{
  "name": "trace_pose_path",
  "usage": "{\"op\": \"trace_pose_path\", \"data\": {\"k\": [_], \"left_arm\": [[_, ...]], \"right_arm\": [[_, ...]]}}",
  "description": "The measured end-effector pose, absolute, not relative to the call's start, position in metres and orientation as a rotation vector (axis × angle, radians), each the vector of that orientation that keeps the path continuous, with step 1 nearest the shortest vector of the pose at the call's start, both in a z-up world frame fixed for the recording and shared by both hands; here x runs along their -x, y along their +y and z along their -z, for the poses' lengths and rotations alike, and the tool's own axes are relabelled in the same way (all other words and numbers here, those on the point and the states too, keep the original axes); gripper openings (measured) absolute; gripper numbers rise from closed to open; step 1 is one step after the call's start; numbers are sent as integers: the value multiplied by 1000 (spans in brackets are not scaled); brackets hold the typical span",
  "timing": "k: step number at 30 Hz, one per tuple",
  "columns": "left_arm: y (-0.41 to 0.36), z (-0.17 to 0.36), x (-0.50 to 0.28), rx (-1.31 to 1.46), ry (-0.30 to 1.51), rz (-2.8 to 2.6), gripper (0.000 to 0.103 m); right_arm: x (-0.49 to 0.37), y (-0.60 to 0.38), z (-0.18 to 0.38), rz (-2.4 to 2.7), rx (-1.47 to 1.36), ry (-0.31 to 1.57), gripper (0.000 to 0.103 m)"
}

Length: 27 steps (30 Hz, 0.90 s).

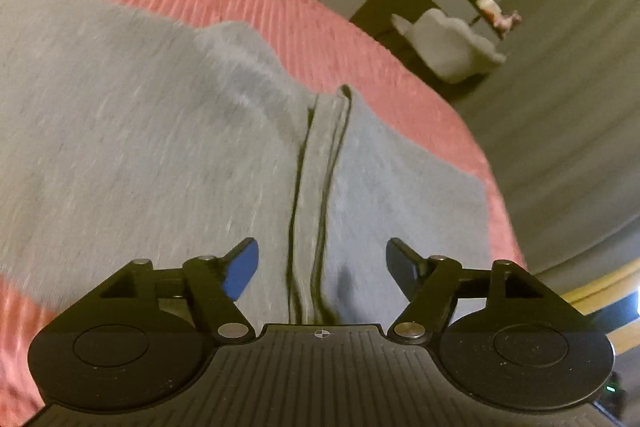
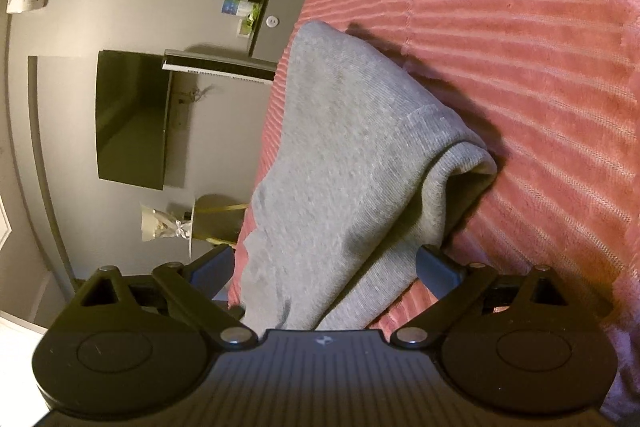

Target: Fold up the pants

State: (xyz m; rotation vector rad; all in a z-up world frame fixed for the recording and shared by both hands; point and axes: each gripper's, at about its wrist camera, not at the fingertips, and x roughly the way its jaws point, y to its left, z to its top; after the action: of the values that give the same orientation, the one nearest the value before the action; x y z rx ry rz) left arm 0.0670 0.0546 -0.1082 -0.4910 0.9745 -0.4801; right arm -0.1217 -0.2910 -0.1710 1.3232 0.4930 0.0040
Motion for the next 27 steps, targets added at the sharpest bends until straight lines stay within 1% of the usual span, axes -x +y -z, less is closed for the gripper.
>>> {"op": "trace_pose_path", "data": {"k": [4,6,10,11,14,18,19,21,22,27], "left_arm": [[40,121,-87,531,1015,546,75],[31,129,-95,486,1046,525,69],[20,130,-91,440,1011,560,68],[18,129,-88,428,1007,568,66],[16,127,-81,400,979,597,66],[27,130,-82,510,979,626,66],[31,131,-82,541,969,644,66],[32,133,-86,567,968,667,71],[30,136,-90,558,984,663,72],[25,145,-102,566,1037,666,71]], "right_arm": [[126,-290,168,15,-1297,494,97],[131,-291,161,59,-1263,463,97],[136,-295,151,87,-1196,409,97],[134,-296,149,112,-1172,422,95],[129,-297,152,131,-1194,498,90],[124,-290,154,130,-1189,565,89],[124,-289,152,124,-1174,559,89],[126,-292,153,125,-1170,531,89],[127,-294,155,131,-1190,510,89],[130,-305,167,131,-1285,452,89]]}}
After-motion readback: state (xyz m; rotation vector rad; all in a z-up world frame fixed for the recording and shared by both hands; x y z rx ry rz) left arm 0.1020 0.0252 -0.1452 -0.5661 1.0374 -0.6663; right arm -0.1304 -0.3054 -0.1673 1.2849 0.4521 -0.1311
